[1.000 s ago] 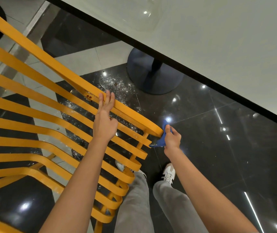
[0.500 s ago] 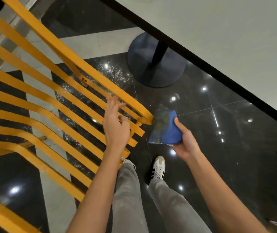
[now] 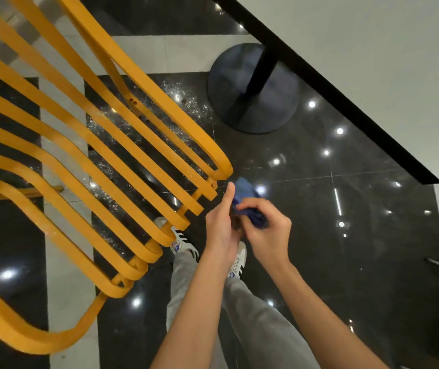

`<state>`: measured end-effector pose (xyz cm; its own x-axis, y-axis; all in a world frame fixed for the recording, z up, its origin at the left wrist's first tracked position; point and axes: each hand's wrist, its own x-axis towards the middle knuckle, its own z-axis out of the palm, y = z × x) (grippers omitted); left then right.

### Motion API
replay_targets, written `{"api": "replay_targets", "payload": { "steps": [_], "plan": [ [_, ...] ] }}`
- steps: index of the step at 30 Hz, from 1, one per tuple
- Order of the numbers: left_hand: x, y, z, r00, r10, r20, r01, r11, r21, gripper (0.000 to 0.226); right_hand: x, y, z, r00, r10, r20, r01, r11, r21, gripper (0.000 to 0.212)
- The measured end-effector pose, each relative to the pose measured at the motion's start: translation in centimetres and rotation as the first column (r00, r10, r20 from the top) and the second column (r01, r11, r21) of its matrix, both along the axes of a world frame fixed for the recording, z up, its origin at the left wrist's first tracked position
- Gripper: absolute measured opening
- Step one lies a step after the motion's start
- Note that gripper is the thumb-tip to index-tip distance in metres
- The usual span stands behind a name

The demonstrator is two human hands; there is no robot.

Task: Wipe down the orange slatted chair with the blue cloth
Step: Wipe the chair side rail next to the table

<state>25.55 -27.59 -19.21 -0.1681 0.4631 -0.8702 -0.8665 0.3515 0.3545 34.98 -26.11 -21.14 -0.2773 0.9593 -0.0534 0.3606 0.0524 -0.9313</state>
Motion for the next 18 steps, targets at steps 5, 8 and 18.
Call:
{"api": "replay_targets", "payload": {
  "steps": [5, 8, 18],
  "plan": [
    [-0.5, -1.2, -1.0, 0.995, -0.094, 0.033, 0.095, 0.995, -0.024, 0.012, 2.4, -1.8, 0.6, 0.973, 0.214, 0.088, -0.222, 0.971, 0.088, 0.028],
    [-0.7, -2.0, -1.9, 0.975, -0.219, -0.035, 0.22, 0.975, 0.028, 0.032, 3.0, -0.7, 1.8, 0.989, 0.135, 0.053, -0.137, 0.99, 0.034, 0.029],
    [-1.7, -1.9, -2.4, 0.803, -0.568, -0.179, 0.594, 0.789, 0.159, 0.033, 5.3, 3.5, -2.1, 0.972, 0.173, -0.16, -0.234, 0.623, -0.747, 0.093]
  ]
}}
